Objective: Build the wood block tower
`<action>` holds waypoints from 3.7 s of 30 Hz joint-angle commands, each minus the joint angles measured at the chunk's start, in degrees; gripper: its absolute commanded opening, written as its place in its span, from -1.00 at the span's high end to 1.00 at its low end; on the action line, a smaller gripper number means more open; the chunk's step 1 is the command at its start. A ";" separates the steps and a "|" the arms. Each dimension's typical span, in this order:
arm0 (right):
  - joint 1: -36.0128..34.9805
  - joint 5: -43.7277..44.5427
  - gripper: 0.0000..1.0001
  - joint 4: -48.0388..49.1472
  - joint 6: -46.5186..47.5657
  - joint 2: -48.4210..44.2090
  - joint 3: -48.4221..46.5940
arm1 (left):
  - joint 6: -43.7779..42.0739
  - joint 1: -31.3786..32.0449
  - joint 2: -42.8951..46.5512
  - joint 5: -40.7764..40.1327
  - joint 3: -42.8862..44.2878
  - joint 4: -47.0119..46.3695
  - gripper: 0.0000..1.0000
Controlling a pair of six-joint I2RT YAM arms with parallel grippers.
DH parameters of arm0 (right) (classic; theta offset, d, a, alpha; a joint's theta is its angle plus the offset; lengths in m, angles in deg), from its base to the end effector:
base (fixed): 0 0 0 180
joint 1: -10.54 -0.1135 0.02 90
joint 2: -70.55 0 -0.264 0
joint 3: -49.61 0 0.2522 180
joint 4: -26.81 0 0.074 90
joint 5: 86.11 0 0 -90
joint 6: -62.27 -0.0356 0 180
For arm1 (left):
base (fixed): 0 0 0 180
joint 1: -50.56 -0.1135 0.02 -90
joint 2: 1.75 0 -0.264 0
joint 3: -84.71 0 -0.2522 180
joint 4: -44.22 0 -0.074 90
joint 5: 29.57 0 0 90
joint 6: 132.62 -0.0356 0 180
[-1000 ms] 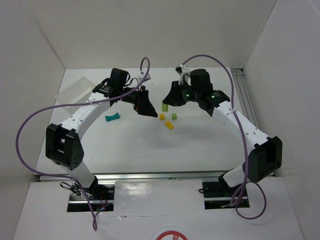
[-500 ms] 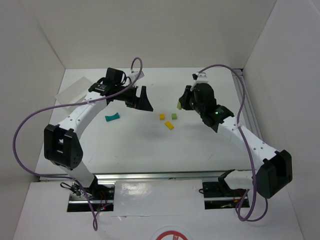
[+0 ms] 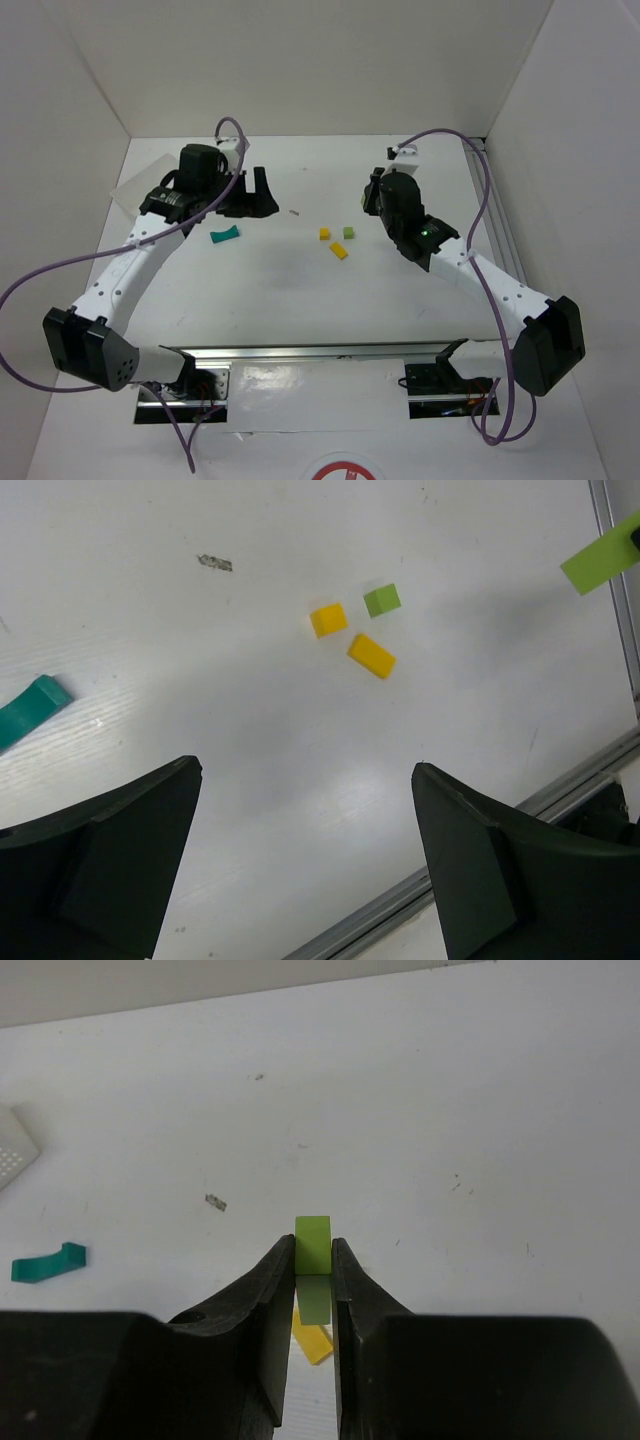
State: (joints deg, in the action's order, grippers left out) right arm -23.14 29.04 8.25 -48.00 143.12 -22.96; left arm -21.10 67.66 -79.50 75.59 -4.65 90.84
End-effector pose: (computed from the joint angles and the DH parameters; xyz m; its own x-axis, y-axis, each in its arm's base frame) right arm 0.2529 0.1503 0.3316 -0.3062 0.1728 -0.9361 -0.0646 0.9773 0.2015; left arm 0.2840 -0.0971 0.3676 -0.6741 -0.1631 -0.7204 0.2627 0.8586 -0.4402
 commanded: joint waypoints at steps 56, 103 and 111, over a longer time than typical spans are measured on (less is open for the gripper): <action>-10.79 23.25 0.97 44.36 3.13 13.88 18.40 | 1.68 -0.23 0.94 -2.06 -10.96 -4.47 -1.00; -8.96 23.63 0.97 42.23 1.02 29.29 12.49 | 0.10 -0.23 -0.11 -4.25 -12.02 -4.47 -1.00; -8.96 23.63 0.97 42.24 1.02 29.90 12.49 | 0.10 -0.23 -0.12 -4.26 -12.02 -4.47 -1.00</action>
State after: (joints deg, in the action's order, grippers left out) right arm -32.32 51.05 50.61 -46.31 172.32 -8.81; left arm -20.11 67.66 -79.35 71.81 -17.08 87.52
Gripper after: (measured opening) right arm 0.244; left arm 0.997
